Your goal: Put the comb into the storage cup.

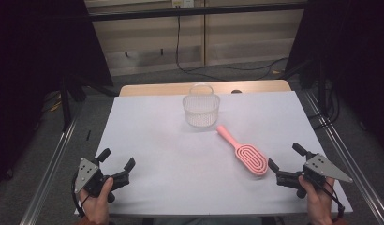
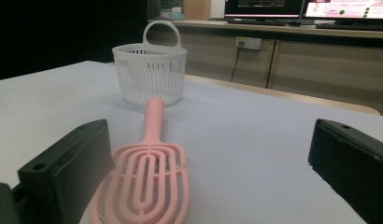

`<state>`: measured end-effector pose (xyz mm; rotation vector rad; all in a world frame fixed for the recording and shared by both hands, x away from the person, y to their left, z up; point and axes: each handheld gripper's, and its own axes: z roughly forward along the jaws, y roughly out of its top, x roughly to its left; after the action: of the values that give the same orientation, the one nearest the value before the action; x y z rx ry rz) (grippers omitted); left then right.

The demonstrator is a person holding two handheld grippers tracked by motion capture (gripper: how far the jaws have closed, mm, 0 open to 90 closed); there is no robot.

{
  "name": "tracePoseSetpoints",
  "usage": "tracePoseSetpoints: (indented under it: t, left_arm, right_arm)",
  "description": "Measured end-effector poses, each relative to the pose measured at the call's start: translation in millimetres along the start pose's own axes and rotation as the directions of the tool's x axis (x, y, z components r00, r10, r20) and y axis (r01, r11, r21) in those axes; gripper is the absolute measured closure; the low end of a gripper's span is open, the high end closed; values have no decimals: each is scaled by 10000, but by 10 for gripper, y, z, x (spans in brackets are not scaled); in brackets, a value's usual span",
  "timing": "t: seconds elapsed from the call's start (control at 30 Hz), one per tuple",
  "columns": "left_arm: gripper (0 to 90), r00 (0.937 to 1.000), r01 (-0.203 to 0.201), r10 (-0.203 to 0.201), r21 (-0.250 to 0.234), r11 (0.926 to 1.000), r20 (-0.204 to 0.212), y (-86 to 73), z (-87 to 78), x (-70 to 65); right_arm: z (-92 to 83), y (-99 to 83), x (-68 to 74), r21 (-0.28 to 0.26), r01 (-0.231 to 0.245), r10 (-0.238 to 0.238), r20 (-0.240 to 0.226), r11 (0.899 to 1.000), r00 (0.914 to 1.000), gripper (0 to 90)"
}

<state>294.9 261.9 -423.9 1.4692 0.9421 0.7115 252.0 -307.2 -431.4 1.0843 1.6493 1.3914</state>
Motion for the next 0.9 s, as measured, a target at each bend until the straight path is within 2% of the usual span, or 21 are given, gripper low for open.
tracePoseSetpoints:
  t: [0.17, 0.23, 0.37, 0.53, 0.57, 0.6, 0.9]
  left_arm:
    - [26, 10000, -36, 36, -9, 10000, 1, 5, 10, 1]
    - [26, 10000, -63, 63, -16, 10000, 7, 7, 19, -1]
    - [26, 9999, -88, 89, -38, 10000, 111, 11, 18, -10]
    - [26, 9996, -213, 215, -164, 9996, 160, 23, 12, -22]
    - [26, 9996, -240, 244, -205, 9995, 169, 26, 12, -22]
    - [26, 9994, -289, 292, -220, 9993, 158, 28, 13, -19]
    - [26, 9994, -262, 266, -183, 9995, 207, 29, 14, -25]
  right_arm:
    - [70, 80, 6, -33, 9, -9, -208, 10000, 9998, 0]
    - [117, 125, 19, -62, 178, -179, -124, 9998, 9998, 0]
    - [222, 209, 67, -206, 310, -316, -262, 9993, 9992, 0]
    - [319, 255, 102, -218, 174, -183, -439, 9996, 9989, 0]
    - [338, 270, 95, -214, 177, -189, -556, 9996, 9983, 0]
    - [370, 309, 57, -243, -28, 10, -757, 9997, 9971, 0]
    - [523, 553, -30, -421, -127, 88, -920, 9990, 9957, 0]
